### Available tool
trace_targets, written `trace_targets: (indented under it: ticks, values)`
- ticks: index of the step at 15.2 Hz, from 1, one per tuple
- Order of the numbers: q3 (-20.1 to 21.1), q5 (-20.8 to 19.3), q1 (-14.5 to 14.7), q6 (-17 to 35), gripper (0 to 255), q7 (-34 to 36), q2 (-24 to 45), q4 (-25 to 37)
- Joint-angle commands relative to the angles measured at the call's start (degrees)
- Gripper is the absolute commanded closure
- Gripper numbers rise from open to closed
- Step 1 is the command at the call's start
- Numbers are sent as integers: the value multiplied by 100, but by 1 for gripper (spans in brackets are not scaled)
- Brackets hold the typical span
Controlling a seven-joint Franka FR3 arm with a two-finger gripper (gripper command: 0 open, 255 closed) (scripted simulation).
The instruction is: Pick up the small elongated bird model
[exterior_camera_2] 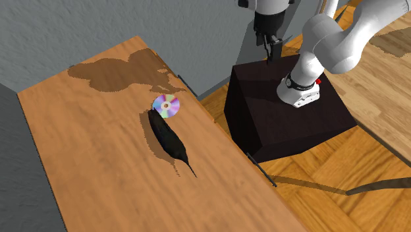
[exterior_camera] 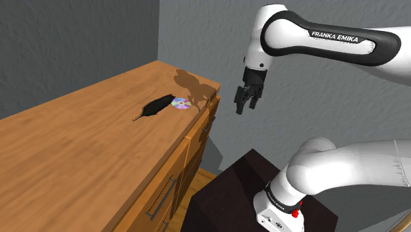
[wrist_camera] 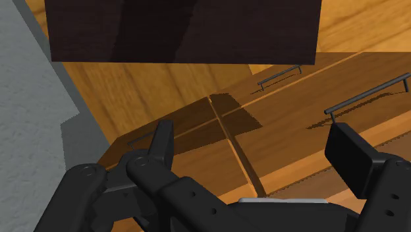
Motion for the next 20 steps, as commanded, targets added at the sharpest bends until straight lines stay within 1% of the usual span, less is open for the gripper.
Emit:
trace_targets:
  ticks: [1,6,11,16,20]
  values:
    - [0,0,0,0,0,0,0,0]
    - [556,567,-23,782,0,1172,581,31]
    - [1063,943,-87,1595,0,2287,1365,284]
    - [1494,1073,-197,2367,0,3391,2293,742]
    - [1756,977,-288,2910,0,4296,3098,1238]
